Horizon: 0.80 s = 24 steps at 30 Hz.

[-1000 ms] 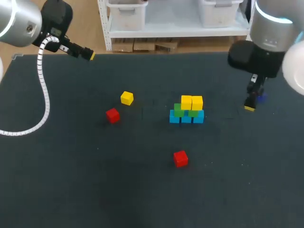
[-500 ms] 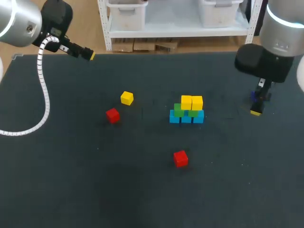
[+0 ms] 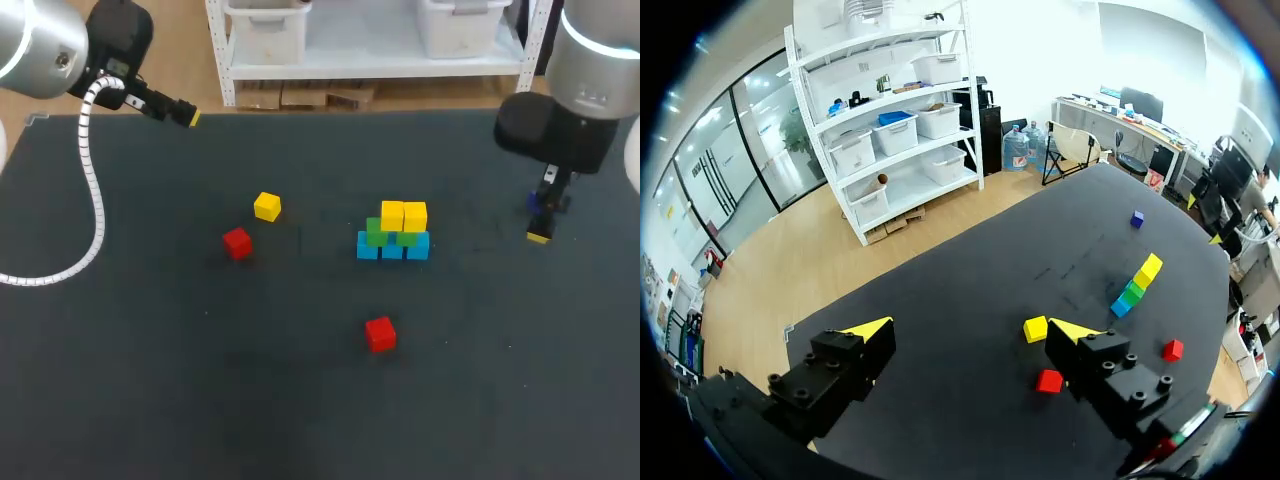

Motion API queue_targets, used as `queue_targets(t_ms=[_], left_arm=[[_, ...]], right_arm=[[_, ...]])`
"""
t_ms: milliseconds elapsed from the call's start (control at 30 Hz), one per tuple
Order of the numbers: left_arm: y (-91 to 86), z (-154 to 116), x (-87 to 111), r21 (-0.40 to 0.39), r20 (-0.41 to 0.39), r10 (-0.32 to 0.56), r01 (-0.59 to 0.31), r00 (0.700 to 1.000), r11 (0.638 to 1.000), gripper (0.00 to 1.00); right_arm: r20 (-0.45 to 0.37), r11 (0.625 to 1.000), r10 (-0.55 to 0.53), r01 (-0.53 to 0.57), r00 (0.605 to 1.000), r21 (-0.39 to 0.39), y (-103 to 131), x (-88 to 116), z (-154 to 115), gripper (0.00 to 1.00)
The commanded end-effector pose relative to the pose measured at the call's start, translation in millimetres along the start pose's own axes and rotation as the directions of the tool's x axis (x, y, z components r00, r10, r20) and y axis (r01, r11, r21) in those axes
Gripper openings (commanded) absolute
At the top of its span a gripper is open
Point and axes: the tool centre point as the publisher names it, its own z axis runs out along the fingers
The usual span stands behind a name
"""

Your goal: Place the blue cubes, place green cubes on the blue cubes, place the yellow cubes on the green cubes, then place the red cubes on the yellow cubes, and place purple cube on the red cubes.

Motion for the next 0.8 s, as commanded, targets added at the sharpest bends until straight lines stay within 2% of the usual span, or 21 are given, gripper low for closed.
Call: queue_targets(t_ms=[33,167,433,800], left_arm=[[1.1,0,0.9,0.004,0.004,0.002,-0.002,1.0,1.0,1.0],[1.1,0,0.9,0.004,0.004,0.002,-0.002,1.0,1.0,1.0],[1.1,0,0.9,0.004,0.004,0.002,-0.002,1.0,1.0,1.0],[1.1,0,0.9,0.004,0.004,0.002,-0.002,1.0,1.0,1.0]], right_arm=[[0.08,0.996,0.092,-0.093,0.993,0.008,-21,-2,9,1.0],[0.157,0.989,0.149,-0.15,0.976,-0.003,-37,-4,11,1.0],[0.248,0.973,0.221,-0.232,0.943,0.013,-65,-5,10,1.0],[0.325,0.936,0.324,-0.352,0.888,0.029,-107,-6,5,1.0]])
